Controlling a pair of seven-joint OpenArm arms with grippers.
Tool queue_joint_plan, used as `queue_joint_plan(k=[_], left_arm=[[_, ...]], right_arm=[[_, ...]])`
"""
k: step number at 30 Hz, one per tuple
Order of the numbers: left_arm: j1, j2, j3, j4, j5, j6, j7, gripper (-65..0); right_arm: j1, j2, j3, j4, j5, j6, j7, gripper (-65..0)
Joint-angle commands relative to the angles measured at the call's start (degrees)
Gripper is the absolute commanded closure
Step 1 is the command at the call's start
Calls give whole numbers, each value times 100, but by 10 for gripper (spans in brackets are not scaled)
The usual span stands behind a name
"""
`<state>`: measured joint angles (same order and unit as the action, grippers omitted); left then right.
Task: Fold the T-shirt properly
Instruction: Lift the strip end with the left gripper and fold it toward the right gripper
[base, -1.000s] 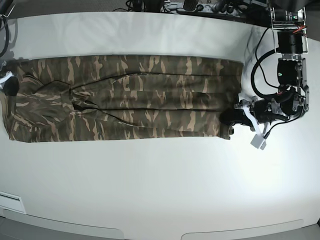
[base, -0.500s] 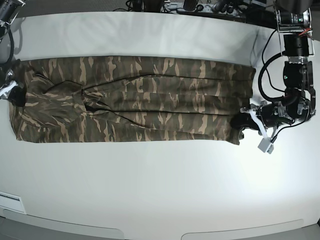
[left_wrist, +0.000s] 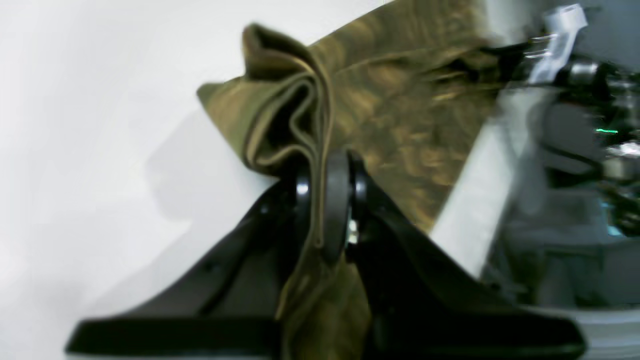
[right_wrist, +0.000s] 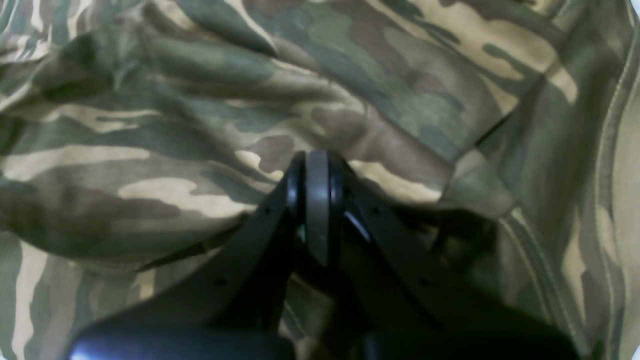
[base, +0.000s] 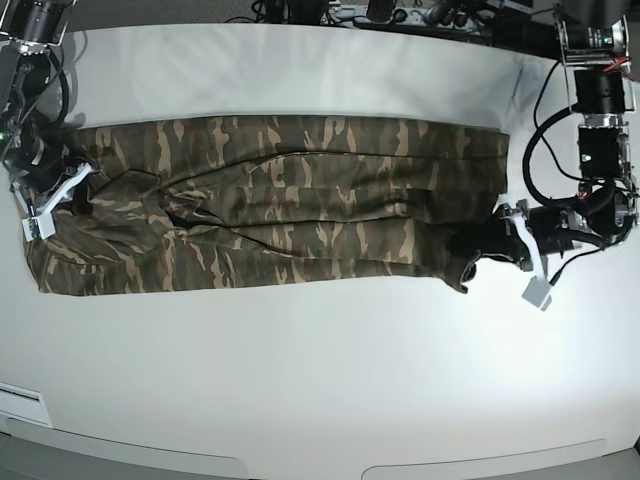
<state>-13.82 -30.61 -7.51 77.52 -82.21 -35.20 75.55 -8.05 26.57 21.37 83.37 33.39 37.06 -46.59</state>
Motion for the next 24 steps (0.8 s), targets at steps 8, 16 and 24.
queue_joint_plan(k=[8,16,24], left_arm=[[-177,234,-48,439,-279,-275,101,0],[-175,1228,-39,658,-279,-326,105,0],[-173,2236,363,544,101,-480,-118,0]], right_arm=[[0,74,-11,46,-42,-7,-94,0],[0,74,-11,46,-46,-168,-96,0],[0,74,-11,46,-42,-170,-98,0]])
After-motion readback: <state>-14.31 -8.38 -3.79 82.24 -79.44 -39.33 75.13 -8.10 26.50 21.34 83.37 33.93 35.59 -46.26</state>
